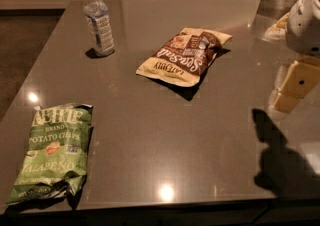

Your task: Move green jalapeno chip bag near brown chip bag

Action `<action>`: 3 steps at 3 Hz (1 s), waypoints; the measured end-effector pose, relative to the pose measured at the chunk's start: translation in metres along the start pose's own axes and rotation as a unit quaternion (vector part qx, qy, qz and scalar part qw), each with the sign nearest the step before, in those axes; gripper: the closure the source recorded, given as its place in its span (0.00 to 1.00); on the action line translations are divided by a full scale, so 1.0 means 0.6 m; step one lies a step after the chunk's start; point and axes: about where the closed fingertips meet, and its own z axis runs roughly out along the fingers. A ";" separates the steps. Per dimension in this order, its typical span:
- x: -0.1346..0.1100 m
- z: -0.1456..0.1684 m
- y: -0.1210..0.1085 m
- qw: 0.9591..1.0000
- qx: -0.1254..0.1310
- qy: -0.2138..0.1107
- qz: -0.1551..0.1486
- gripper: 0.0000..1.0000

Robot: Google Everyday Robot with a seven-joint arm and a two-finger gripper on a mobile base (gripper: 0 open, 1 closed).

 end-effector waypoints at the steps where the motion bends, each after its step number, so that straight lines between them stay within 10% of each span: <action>1: 0.000 0.000 0.000 1.000 0.000 0.000 0.000 0.00; 3: -0.070 0.051 -0.016 0.994 -0.045 -0.098 0.005 0.00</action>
Offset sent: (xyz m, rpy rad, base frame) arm 0.0195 0.0430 -0.0157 0.1900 0.0353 0.0769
